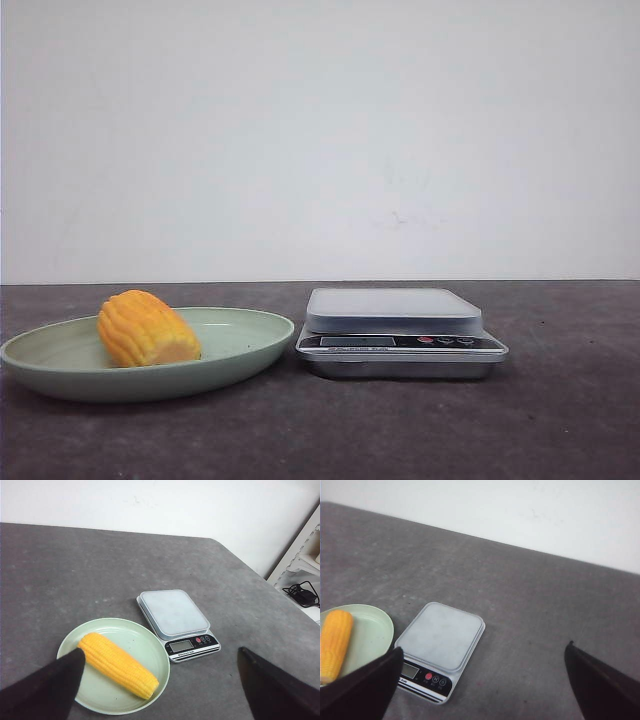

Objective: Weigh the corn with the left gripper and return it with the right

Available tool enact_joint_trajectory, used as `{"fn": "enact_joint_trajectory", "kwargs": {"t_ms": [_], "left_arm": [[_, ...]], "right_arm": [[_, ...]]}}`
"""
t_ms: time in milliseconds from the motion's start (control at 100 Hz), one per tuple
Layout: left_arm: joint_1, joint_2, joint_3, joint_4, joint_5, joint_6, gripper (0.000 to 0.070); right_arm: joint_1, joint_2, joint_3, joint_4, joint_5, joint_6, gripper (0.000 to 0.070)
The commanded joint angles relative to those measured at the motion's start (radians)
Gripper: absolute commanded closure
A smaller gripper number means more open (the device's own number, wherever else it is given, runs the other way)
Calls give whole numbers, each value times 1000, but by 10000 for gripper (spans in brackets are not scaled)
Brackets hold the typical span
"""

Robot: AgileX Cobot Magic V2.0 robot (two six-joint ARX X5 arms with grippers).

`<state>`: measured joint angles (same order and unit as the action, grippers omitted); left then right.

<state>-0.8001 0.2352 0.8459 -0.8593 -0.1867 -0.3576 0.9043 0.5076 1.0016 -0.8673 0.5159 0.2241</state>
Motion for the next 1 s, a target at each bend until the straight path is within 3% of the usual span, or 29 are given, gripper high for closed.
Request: {"fn": "enact_joint_trajectory", "kwargs": {"t_ms": [0, 70, 190, 250, 280, 320, 990], "left_arm": [[-8, 2, 11, 2, -5, 17, 112], [-8, 2, 11, -5, -12, 17, 169], [-8, 2, 11, -20, -24, 16, 483], [-8, 2, 11, -21, -24, 16, 635], [-8, 2, 11, -20, -24, 16, 694], [-8, 2, 11, -20, -24, 16, 700], [-8, 2, 11, -20, -24, 16, 700]], "right_arm": [[11, -35, 0, 16, 1, 32, 50], [12, -56, -1, 14, 1, 30, 144], [12, -73, -1, 14, 1, 21, 471], [12, -73, -1, 14, 1, 19, 588], [12, -73, -1, 14, 1, 19, 632], [12, -71, -1, 14, 0, 20, 674], [12, -71, -1, 14, 2, 24, 685]]}}
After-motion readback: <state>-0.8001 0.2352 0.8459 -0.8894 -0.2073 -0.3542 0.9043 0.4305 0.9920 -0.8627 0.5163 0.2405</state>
